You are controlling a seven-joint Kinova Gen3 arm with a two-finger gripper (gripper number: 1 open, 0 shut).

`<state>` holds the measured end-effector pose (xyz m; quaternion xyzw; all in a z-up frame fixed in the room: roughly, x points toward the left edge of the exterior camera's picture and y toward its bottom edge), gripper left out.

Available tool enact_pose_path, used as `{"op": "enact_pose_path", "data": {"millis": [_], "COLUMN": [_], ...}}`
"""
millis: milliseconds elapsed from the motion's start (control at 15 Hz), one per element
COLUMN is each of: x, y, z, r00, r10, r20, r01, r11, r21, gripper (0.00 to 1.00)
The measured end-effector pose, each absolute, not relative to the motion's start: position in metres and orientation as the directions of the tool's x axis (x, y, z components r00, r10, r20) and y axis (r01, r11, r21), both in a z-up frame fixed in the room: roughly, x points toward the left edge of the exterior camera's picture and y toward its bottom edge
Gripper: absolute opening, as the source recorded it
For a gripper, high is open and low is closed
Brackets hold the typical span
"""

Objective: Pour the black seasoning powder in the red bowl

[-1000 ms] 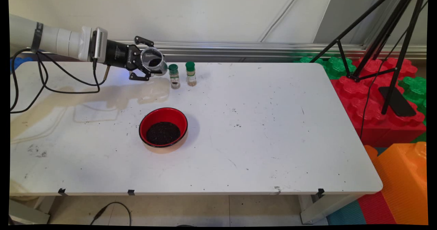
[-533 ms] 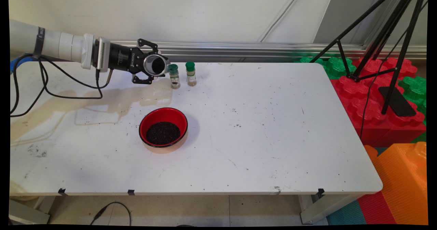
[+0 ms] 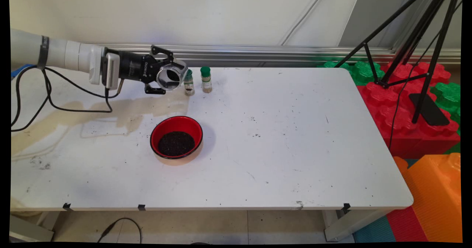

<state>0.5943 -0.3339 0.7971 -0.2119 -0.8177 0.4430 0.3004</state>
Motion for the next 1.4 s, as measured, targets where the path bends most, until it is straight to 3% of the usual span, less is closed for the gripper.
{"op": "enact_pose_path", "data": {"millis": [1400], "x": [0.577], "y": [-0.311], "z": [0.788], "r00": [-0.655], "r10": [0.754], "r20": [-0.043], "r01": [0.314], "r11": [0.220], "r21": [-0.924], "gripper": [0.00]}}
